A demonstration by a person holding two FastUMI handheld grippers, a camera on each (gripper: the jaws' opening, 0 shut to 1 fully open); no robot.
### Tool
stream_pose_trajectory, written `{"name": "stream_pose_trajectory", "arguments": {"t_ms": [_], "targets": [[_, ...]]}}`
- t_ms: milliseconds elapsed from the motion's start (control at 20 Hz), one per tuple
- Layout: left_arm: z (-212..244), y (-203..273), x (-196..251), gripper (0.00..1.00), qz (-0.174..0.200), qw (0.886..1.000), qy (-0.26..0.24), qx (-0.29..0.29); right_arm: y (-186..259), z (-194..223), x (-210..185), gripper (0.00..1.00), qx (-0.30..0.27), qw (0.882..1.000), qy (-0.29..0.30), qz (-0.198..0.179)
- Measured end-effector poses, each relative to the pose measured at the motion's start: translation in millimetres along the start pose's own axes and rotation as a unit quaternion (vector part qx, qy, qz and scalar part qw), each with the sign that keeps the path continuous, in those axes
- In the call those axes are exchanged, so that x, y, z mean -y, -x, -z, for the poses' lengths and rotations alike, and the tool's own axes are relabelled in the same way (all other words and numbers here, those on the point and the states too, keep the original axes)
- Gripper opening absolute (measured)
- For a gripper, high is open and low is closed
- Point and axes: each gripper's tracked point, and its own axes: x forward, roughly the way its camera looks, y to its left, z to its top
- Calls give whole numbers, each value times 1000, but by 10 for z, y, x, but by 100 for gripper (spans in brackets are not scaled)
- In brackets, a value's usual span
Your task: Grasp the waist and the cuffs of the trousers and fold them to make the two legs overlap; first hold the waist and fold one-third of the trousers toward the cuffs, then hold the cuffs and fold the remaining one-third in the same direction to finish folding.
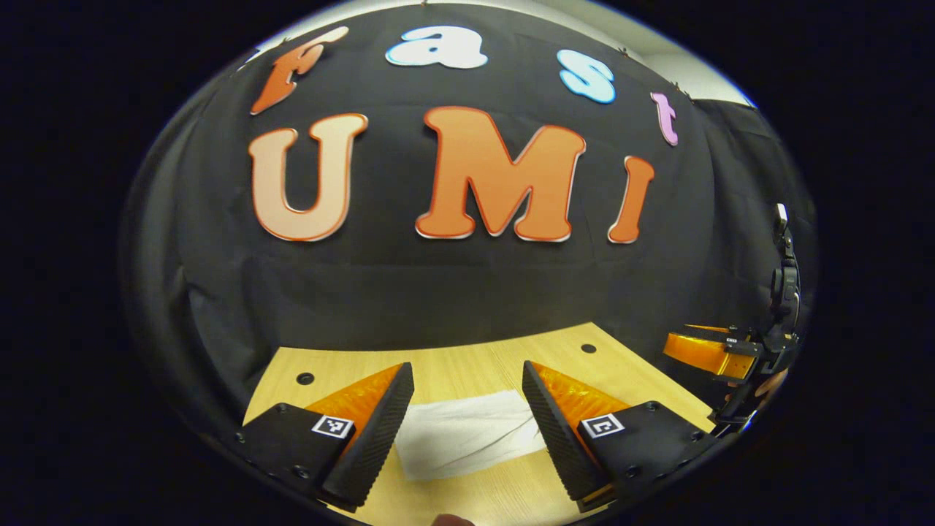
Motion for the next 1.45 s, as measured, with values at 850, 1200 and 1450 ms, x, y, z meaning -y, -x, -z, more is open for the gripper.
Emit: {"name": "stream_pose_trajectory", "arguments": {"t_ms": [850,1200,1450], "targets": [[58,857,202,96,-63,973,-32,219,1373,-396,-1145,98,114,990,76,15],[459,1461,304,97,-56,978,-41,196,1864,-205,-1366,98,122,987,104,22],[353,1562,342,97,-56,977,-49,201,1878,-345,-1462,99,130,986,104,12]]}}
